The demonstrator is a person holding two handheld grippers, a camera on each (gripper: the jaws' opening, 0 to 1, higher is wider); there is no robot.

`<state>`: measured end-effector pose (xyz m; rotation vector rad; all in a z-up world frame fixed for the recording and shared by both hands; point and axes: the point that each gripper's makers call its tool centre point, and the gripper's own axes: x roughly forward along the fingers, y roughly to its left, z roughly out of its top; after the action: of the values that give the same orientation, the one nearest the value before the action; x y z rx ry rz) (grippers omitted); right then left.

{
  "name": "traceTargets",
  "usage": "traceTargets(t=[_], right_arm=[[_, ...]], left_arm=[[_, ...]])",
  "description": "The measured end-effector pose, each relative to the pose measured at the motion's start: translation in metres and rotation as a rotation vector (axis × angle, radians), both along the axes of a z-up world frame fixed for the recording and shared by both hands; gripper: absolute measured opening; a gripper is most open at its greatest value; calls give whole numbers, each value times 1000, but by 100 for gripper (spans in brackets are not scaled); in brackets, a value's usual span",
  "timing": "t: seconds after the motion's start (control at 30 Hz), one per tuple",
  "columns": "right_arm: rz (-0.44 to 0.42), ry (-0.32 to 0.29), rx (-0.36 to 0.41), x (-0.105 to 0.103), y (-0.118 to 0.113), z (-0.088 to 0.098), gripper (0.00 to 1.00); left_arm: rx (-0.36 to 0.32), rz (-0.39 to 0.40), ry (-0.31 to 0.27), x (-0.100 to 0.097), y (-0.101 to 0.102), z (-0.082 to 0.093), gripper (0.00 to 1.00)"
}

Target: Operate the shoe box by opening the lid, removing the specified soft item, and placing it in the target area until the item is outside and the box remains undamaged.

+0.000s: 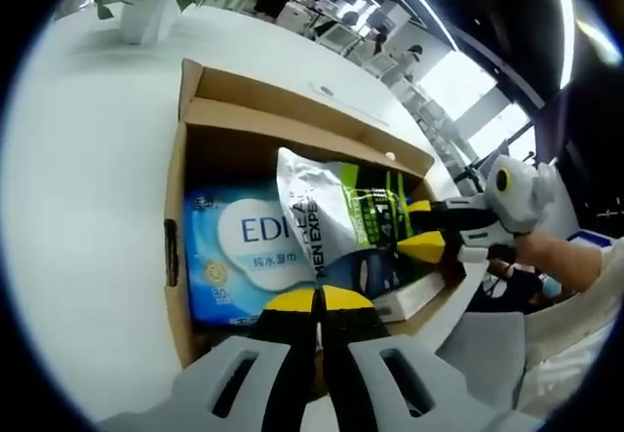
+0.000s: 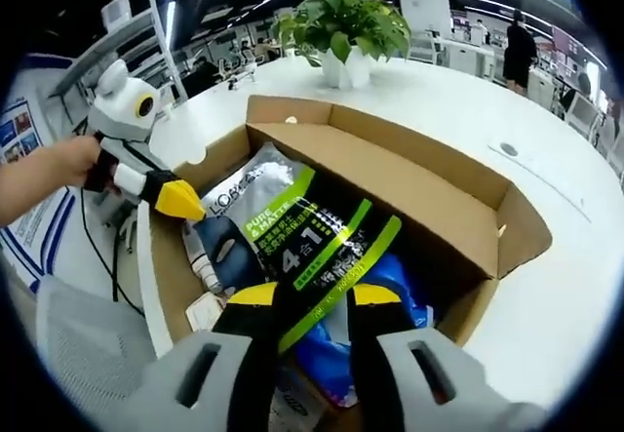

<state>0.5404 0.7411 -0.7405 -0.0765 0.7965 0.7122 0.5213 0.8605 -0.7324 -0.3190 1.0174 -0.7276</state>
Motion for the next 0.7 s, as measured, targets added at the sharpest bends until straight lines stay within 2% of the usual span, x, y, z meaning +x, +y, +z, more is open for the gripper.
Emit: traceTargets(t=[0.17, 0.33, 0.7], right_arm=[[-23, -18, 21, 2, -2, 9, 17], [-35, -38, 31, 4, -2, 15, 5], [-74, -54, 80, 5, -10, 31, 2]], left_arm=[[-2, -3, -11, -1, -2, 5, 0], [-8, -3, -27, -2, -4, 12, 0], [-23, 8, -61, -1, -10, 28, 0]])
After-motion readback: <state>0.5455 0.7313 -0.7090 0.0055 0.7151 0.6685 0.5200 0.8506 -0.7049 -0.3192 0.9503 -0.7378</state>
